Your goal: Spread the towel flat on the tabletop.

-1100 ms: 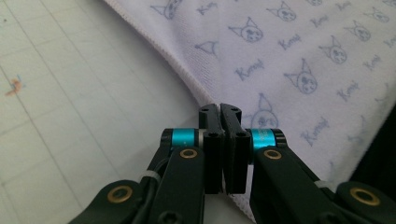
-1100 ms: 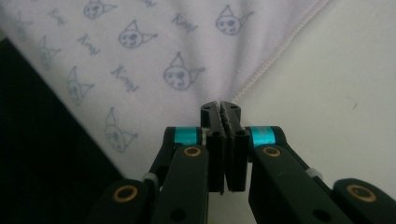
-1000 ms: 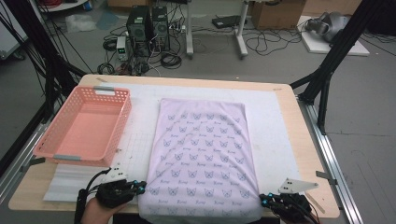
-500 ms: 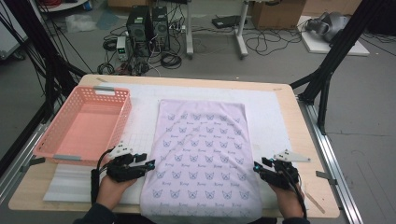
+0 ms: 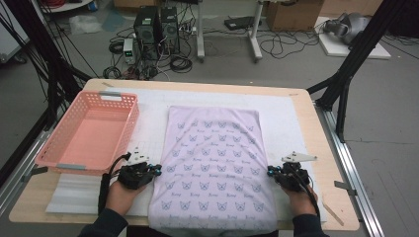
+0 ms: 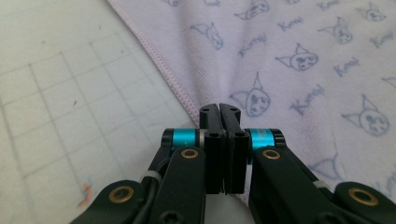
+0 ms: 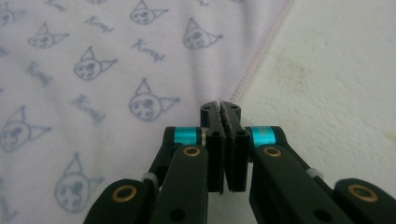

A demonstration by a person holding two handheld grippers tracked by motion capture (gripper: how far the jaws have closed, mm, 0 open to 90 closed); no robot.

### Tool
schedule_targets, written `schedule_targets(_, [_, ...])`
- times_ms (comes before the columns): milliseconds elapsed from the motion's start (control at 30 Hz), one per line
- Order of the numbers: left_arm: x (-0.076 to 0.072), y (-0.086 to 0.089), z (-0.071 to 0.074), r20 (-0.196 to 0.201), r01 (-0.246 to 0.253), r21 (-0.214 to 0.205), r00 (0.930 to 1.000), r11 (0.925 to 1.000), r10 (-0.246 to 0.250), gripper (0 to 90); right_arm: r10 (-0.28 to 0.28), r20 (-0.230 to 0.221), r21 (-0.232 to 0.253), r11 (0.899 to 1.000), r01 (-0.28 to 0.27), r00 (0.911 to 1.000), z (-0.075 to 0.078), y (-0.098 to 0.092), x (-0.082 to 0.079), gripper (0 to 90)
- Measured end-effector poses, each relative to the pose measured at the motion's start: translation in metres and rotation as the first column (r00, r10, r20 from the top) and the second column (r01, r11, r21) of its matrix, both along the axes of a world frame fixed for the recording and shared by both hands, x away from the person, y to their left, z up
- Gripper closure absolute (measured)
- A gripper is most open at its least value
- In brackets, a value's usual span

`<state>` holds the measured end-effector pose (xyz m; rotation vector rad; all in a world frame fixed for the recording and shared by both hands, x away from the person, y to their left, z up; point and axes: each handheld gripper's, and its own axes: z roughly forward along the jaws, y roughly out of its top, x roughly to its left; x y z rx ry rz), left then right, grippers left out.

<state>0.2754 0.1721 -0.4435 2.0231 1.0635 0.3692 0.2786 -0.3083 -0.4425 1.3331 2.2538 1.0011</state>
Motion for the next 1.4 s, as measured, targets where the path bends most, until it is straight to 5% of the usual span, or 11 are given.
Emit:
schedule_targets(100, [-0.001, 0.005, -0.001, -0.020, 0.020, -0.032, 0.9996, 0.9993, -0.021, 85.6, 0.018, -0.034, 0.049, 0.999, -0.016, 0.9993, 0.000, -0.007, -0.001, 83.7])
schedule_targets(167, [0.004, 0.005, -0.002, -0.009, 0.008, -0.049, 0.9999, 0.9988, -0.009, 66.5, 0.022, -0.012, 0.081, 0.996, -0.021, 0.9997, 0.001, -0.010, 0.000, 63.3])
schedule_targets(300, [0.020, 0.004, 0.000, 0.016, 0.006, -0.118, 0.9999, 0.9930, -0.004, 51.9, -0.029, 0.053, 0.133, 0.991, 0.022, 0.9982, 0.009, -0.014, 0.020, 59.3])
schedule_targets(500, [0.047, 0.000, 0.005, 0.070, -0.046, -0.167, 0.9958, 0.9849, 0.059, 44.9, -0.086, 0.074, 0.064, 0.995, 0.082, 0.9935, 0.003, -0.007, 0.083, 61.9])
schedule_targets(600, [0.063, -0.003, 0.003, 0.064, -0.080, -0.128, 0.9940, 0.9885, 0.089, 44.9, -0.098, 0.050, 0.046, 0.994, 0.095, 0.9940, -0.004, 0.001, 0.112, 64.3])
schedule_targets(700, [0.081, -0.006, 0.002, 0.041, -0.126, -0.143, 0.9903, 0.9817, 0.133, 45.8, -0.074, 0.052, 0.036, 0.997, 0.072, 0.9959, -0.007, 0.006, 0.126, 86.9])
schedule_targets(833, [0.103, -0.011, 0.005, 0.037, -0.153, -0.144, 0.9864, 0.9776, 0.160, 46.1, -0.092, 0.091, -0.086, 0.991, 0.100, 0.9916, -0.003, 0.008, 0.133, 88.7])
schedule_targets(1167, [0.156, -0.018, 0.000, 0.009, -0.255, -0.097, 0.9664, 0.9620, 0.257, 50.7, -0.141, 0.103, 0.079, 0.988, 0.133, 0.9846, 0.004, -0.010, 0.117, 65.7])
schedule_targets(1267, [0.165, -0.026, -0.007, 0.018, -0.233, -0.040, 0.9721, 0.9716, 0.234, 56.2, -0.113, 0.116, 0.085, 0.991, 0.104, 0.9868, 0.006, -0.010, 0.107, 64.0])
schedule_targets(1367, [0.166, -0.030, -0.008, 0.054, -0.218, -0.015, 0.9743, 0.9757, 0.219, 71.7, -0.097, 0.114, 0.099, 0.991, 0.086, 0.9887, 0.007, -0.010, 0.100, 62.8])
schedule_targets(1400, [0.166, -0.031, -0.008, 0.059, -0.214, -0.003, 0.9750, 0.9767, 0.214, 87.6, -0.093, 0.124, 0.103, 0.991, 0.080, 0.9880, 0.008, -0.009, 0.098, 62.7])
